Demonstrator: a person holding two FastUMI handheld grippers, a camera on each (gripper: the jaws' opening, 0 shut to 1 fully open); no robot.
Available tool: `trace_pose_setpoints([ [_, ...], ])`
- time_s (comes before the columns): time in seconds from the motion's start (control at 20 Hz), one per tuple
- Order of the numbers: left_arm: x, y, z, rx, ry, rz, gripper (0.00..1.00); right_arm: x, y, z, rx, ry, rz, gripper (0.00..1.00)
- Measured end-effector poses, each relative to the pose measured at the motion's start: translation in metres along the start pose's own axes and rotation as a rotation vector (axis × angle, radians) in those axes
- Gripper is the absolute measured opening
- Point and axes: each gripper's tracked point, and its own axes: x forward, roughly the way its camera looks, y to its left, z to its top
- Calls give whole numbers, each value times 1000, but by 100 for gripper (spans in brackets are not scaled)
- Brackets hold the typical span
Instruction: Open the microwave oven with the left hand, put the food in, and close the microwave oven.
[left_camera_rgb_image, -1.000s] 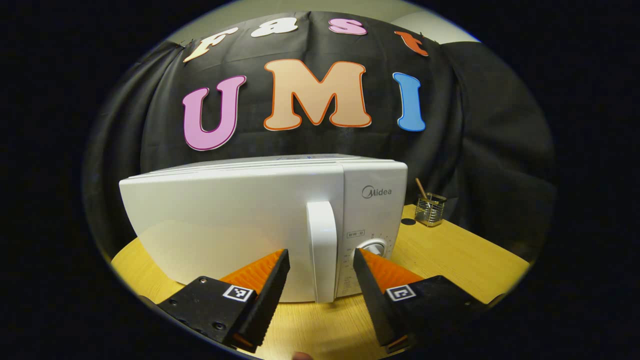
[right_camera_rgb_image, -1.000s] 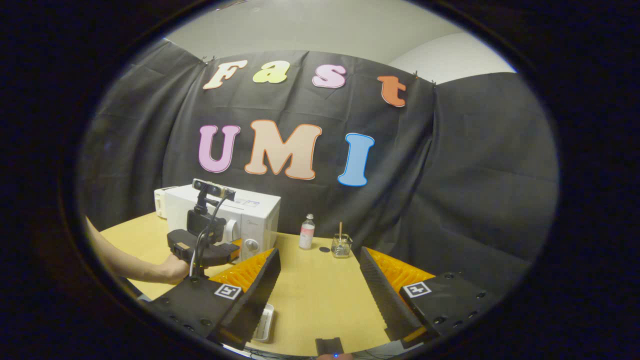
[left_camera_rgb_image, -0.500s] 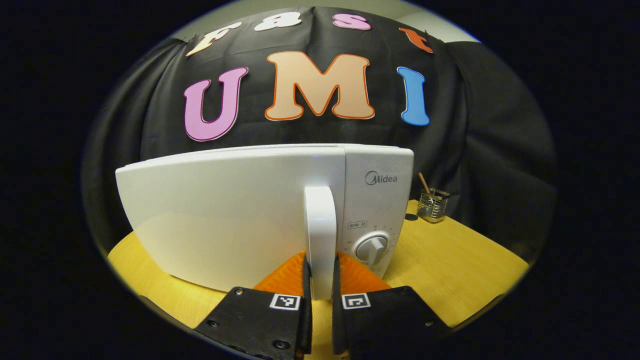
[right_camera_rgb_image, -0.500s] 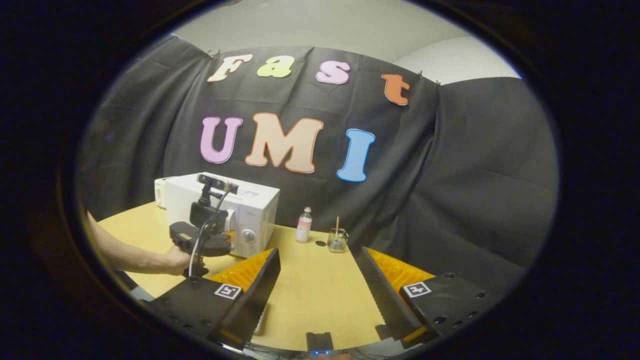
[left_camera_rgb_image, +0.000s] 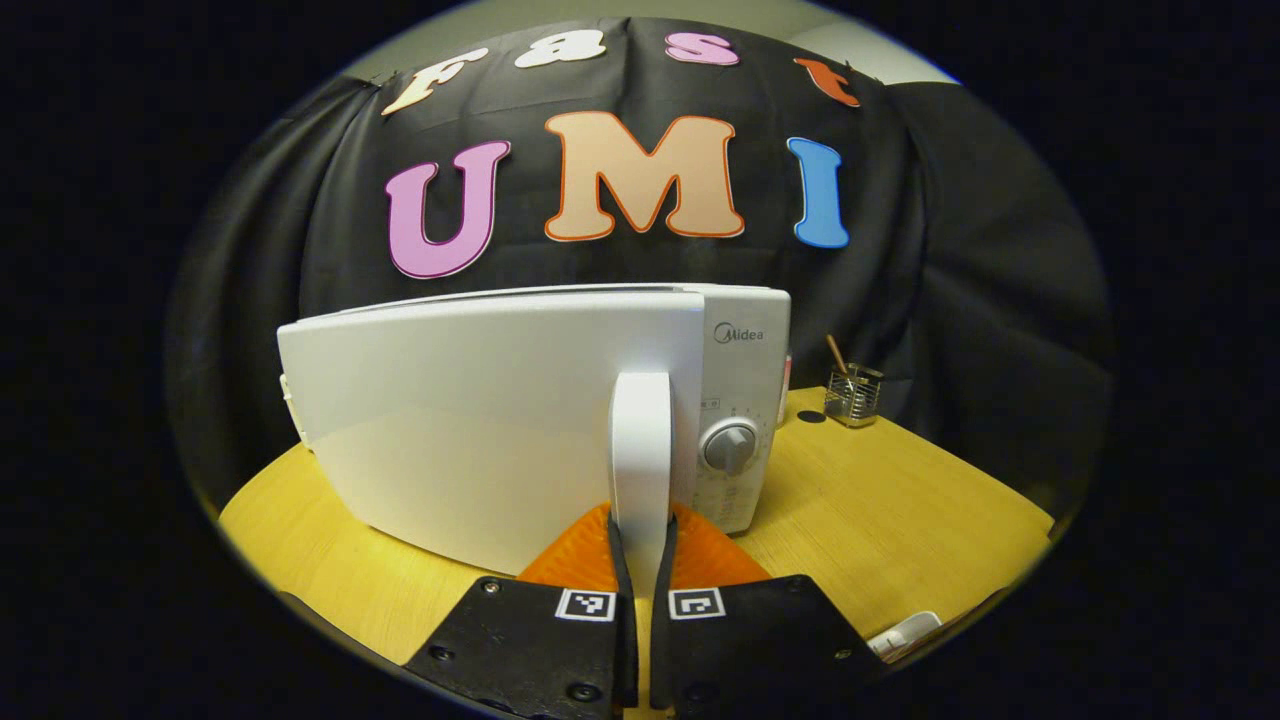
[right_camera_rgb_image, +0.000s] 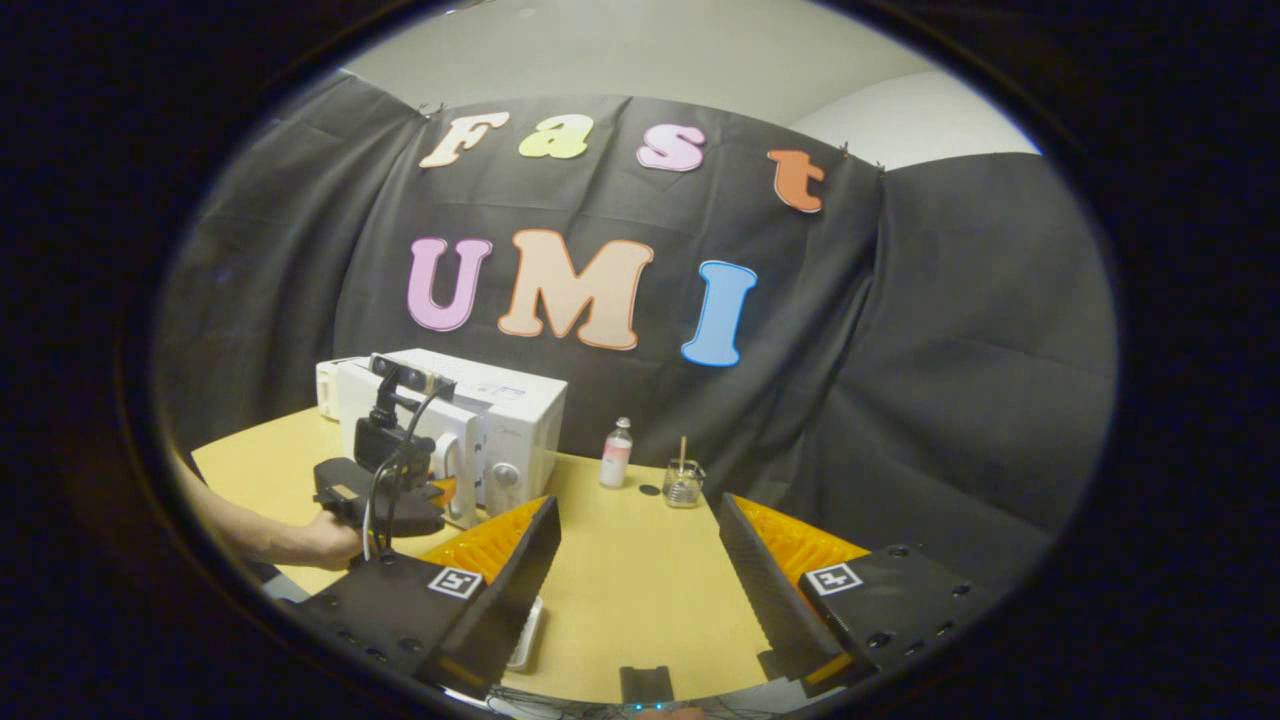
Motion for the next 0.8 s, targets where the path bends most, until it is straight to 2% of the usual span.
trace_pose_setpoints([
  [0.05, -10, 2, -4, -14, 22, -10, 5, 0, 11, 3, 17, -7, 34, 100],
  [0.2, -36, 8, -11, 3, 44, -36, 5, 3, 46, -5, 56, 27, 162, 98],
  [0.35, -68, 23, -19, 7, 64, -37, 5, 5, 64, -13, 86, 56, 196, 98],
  [0.5, -99, 41, -28, -3, 93, -23, 5, 6, 84, -37, 109, 120, 221, 97],
  [0.55, -109, 47, -31, -4, 99, -16, 5, 4, 93, -45, 110, 143, 245, 100],
  [0.6, -117, 54, -33, 1, 102, -11, 5, 3, 102, -51, 110, 162, 256, 98],
  [0.7, -131, 65, -37, 15, 110, -8, 5, 6, 107, -65, 104, 190, 256, 97],
  [0.75, -136, 69, -37, 21, 110, -14, 5, 6, 113, -77, 102, 213, 253, 100],
  [0.8, -141, 74, -40, 25, 117, -17, 6, 7, 115, -93, 91, 256, 244, 97],
])
